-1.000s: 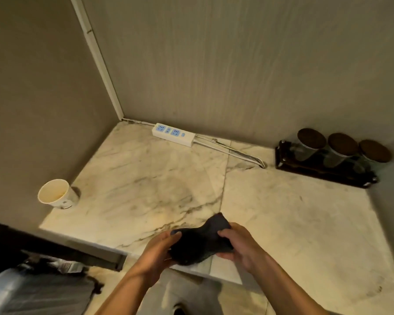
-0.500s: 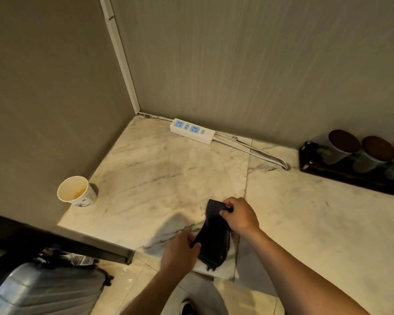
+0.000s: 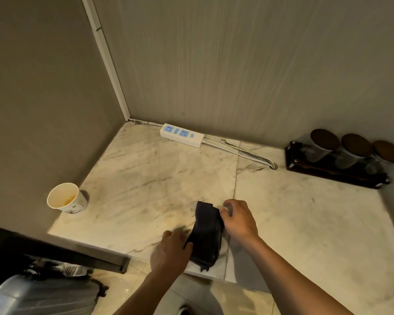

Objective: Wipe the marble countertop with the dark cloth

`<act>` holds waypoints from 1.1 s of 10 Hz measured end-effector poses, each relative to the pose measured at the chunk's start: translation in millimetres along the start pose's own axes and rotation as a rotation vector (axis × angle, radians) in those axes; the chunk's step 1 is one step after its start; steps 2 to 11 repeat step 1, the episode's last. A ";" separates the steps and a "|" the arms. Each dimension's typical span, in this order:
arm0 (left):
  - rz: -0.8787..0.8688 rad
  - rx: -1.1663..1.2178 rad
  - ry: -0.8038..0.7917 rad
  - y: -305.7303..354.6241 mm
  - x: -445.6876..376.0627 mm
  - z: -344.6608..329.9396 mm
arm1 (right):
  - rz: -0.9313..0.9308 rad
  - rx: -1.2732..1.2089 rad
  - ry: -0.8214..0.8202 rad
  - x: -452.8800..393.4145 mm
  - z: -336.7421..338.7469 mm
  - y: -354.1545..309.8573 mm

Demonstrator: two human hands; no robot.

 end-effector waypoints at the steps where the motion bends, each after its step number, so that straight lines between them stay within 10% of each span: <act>1: -0.171 -0.038 0.183 14.3 -6.2 9.7 | 0.027 -0.048 0.068 6.3 23.6 2.3; 11: -0.171 -0.038 0.183 14.3 -6.2 9.7 | 0.027 -0.048 0.068 6.3 23.6 2.3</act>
Point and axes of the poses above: each hand's wrist, its own x-axis away from the middle knuckle, its own z-axis out of the back of the hand, y = z × x, the point moved 2 cm from there along -x, towards the middle knuckle, and after that the axes turned 10 degrees about y, right-handed, at the moved point
